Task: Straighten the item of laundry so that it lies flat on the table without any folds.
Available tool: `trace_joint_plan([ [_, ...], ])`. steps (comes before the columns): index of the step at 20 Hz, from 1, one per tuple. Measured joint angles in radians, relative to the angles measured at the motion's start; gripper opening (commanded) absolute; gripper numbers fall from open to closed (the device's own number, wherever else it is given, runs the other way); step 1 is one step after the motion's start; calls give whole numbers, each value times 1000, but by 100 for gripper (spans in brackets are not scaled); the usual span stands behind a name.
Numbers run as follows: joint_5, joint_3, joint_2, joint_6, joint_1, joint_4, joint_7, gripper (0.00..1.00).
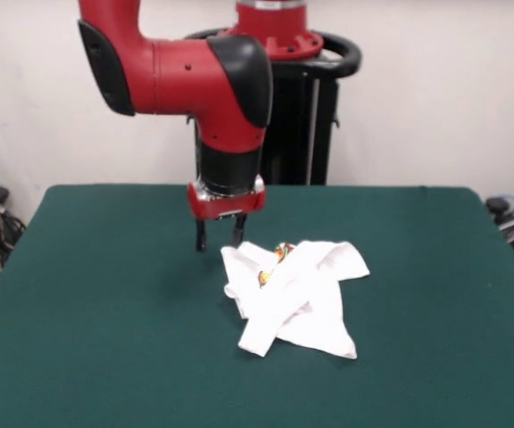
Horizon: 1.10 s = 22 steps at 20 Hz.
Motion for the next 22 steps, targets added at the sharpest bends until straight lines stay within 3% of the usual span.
trace_joint_plan([
  [10, 0, 69, -6, -6, -79, 30, 0, 100],
  [22, 0, 162, -57, -102, -158, 104, 0, 100],
])
